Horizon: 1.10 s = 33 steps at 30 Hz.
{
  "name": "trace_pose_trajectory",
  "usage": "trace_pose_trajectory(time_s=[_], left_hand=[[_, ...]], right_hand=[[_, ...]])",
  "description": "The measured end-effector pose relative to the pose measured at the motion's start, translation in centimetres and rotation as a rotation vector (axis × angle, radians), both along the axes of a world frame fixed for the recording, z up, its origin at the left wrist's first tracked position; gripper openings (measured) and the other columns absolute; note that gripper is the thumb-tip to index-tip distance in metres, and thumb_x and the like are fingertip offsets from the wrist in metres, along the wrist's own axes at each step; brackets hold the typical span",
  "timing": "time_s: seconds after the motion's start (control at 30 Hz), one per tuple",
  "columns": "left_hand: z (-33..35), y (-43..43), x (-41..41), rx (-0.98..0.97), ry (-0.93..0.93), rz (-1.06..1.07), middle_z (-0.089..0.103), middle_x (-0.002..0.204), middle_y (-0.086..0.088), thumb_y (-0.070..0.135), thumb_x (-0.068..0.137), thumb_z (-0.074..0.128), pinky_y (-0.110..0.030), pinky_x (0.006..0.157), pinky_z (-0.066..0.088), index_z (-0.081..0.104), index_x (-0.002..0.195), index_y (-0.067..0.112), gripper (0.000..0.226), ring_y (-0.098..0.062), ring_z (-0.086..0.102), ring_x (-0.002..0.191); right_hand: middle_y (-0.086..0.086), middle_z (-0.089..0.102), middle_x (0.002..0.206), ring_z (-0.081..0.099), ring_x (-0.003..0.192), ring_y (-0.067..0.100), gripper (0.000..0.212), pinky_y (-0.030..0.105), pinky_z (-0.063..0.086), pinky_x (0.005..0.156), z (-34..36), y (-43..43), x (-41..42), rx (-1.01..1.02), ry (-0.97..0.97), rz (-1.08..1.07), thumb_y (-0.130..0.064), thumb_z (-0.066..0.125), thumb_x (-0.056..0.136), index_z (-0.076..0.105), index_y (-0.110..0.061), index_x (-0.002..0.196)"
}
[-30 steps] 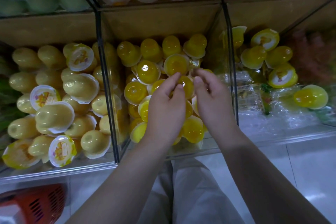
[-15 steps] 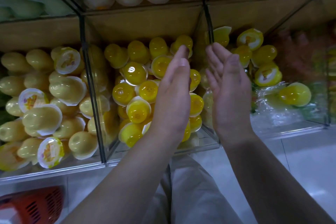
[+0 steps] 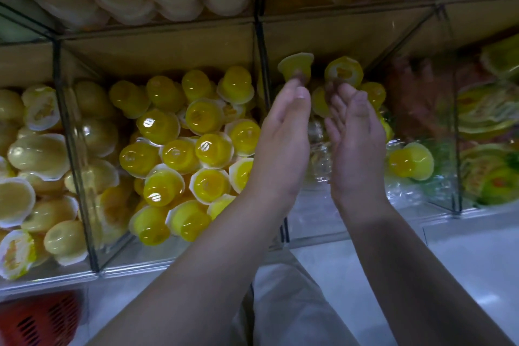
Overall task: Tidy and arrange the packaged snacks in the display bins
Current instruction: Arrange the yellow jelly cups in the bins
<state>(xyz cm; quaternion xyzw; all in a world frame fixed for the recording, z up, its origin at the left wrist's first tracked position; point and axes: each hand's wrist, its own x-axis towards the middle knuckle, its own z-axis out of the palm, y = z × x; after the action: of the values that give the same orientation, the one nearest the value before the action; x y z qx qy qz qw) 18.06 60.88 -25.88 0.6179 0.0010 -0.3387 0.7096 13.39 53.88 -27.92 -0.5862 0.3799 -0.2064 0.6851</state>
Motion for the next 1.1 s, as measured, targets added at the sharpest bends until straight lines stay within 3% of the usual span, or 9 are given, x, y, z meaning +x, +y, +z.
trace_pose_trajectory(time_s=[0.13,0.27,0.4,0.53,0.63,0.73,0.87,1.0,1.1], left_hand=[[-0.9,-2.2,0.5,0.093,0.021,-0.015,0.057,0.090,0.041,0.044,0.097,0.042,-0.025,0.098,0.036,0.057,0.092,0.049,0.017,0.018,0.050,0.098],[-2.3,-3.9,1.0,0.131,0.053,-0.021,0.051,0.133,0.022,0.038,0.103,0.036,-0.030,0.109,0.033,0.045,0.141,0.034,0.039,0.002,0.044,0.125],[-3.7,-5.2,1.6,0.184,0.132,0.012,0.060,0.107,0.026,0.057,0.084,0.042,-0.041,0.107,0.042,0.051,0.136,0.037,0.056,-0.005,0.055,0.111],[-5.1,-6.3,1.7,0.199,0.285,0.014,0.057,0.136,0.010,0.071,0.067,0.043,-0.051,0.111,0.036,0.049,0.138,0.039,0.078,-0.029,0.047,0.132],[-5.3,-6.9,1.5,0.217,0.275,-0.026,0.052,0.141,0.005,0.068,0.076,0.040,-0.046,0.112,0.034,0.045,0.142,0.036,0.073,-0.021,0.049,0.130],[-5.3,-7.0,1.4,0.220,0.219,-0.042,0.049,0.145,0.004,0.057,0.093,0.039,-0.042,0.115,0.032,0.043,0.145,0.031,0.058,-0.017,0.046,0.132],[-5.5,-6.8,1.5,0.213,0.207,-0.056,0.046,0.147,0.004,0.064,0.076,0.039,-0.044,0.114,0.032,0.040,0.145,0.037,0.074,-0.017,0.043,0.135],[-5.6,-6.6,0.6,0.147,0.158,-0.085,0.037,0.153,0.010,0.053,0.083,0.042,-0.042,0.117,0.027,0.039,0.146,0.035,0.065,-0.011,0.034,0.140],[-5.3,-6.2,0.5,0.138,0.133,-0.075,0.036,0.153,0.010,0.046,0.081,0.042,-0.040,0.117,0.028,0.039,0.146,0.032,0.067,-0.009,0.034,0.140]], right_hand=[[-0.015,0.063,0.122,0.055,0.117,-0.001,0.050,0.029,0.041,0.104,-0.9,-2.4,0.1,-0.016,0.092,-0.003,-0.061,0.041,0.084,0.063,-0.032,0.118],[0.003,0.066,0.109,0.060,0.109,0.018,0.041,0.042,0.047,0.100,-1.5,-4.0,0.4,0.018,0.146,0.035,-0.059,0.041,0.084,0.062,-0.025,0.091],[-0.007,0.058,0.132,0.054,0.122,0.010,0.061,0.037,0.042,0.108,-2.4,-5.4,0.9,0.081,0.176,0.062,-0.062,0.044,0.079,0.055,-0.029,0.129],[-0.008,0.049,0.143,0.046,0.124,0.004,0.064,0.024,0.039,0.101,-3.9,-6.5,0.9,0.097,0.287,0.165,-0.063,0.042,0.087,0.042,-0.034,0.144],[-0.009,0.052,0.140,0.047,0.128,0.010,0.071,0.029,0.037,0.101,-4.8,-6.7,0.5,0.119,0.294,0.161,-0.067,0.041,0.080,0.044,-0.034,0.142],[-0.006,0.055,0.134,0.052,0.123,0.012,0.048,0.015,0.043,0.090,-4.5,-7.0,0.5,0.071,0.277,0.137,-0.045,0.042,0.099,0.046,-0.025,0.142],[-0.003,0.061,0.126,0.058,0.119,0.013,0.035,0.025,0.047,0.096,-4.7,-6.9,0.6,0.085,0.153,0.155,-0.019,0.043,0.102,0.053,-0.024,0.135],[-0.006,0.064,0.120,0.061,0.111,0.003,0.043,0.016,0.048,0.087,-4.9,-6.9,0.5,0.155,0.077,0.104,0.000,0.041,0.098,0.052,-0.020,0.134],[0.003,0.062,0.129,0.060,0.118,0.011,0.046,0.021,0.048,0.092,-4.8,-6.8,0.3,0.223,0.057,0.117,0.004,0.041,0.095,0.051,-0.018,0.135]])
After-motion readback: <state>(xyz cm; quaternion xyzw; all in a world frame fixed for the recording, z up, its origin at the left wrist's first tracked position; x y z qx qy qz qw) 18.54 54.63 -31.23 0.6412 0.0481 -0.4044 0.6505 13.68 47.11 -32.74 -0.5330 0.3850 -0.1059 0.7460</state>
